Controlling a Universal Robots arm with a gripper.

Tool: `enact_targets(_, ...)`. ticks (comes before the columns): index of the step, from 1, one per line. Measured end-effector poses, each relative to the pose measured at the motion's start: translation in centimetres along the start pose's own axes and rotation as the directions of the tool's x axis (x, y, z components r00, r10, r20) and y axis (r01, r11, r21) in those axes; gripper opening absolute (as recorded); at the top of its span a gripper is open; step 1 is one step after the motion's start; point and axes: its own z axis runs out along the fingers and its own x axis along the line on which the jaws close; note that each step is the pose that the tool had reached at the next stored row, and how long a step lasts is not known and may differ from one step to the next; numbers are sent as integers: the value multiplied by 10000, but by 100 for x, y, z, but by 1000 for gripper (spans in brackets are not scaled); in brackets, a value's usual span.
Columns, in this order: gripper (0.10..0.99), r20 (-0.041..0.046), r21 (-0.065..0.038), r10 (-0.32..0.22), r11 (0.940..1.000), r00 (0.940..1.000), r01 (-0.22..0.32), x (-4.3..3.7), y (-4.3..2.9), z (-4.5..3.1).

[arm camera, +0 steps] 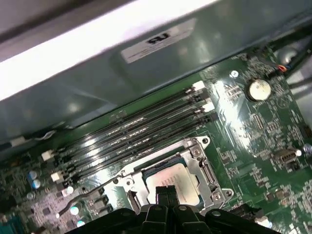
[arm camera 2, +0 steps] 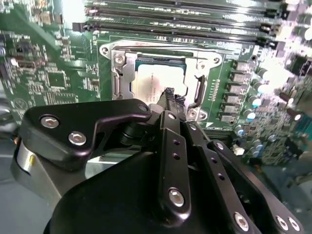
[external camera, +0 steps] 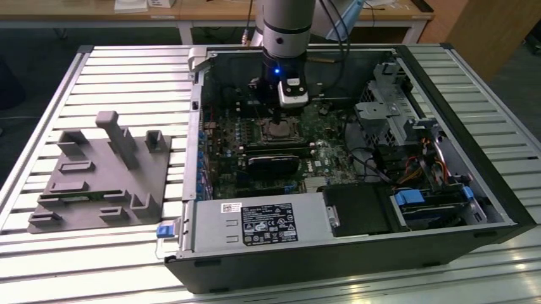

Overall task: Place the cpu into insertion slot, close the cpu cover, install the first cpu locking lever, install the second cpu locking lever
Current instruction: 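Close the cpu cover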

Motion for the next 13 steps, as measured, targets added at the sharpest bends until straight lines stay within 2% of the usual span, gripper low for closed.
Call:
enact_targets(4, 106, -11, 5, -719, 9974, 9974, 719, 0, 0, 0)
enact_targets(7, 106, -20, 7, -1272, 9919, 9919, 1272, 0, 0, 1)
enact_targets(10, 106, -29, 10, -1806, 9836, 9836, 1806, 0, 0, 1)
enact_targets(13, 106, -38, 12, -2344, 9721, 9721, 2344, 0, 0, 3)
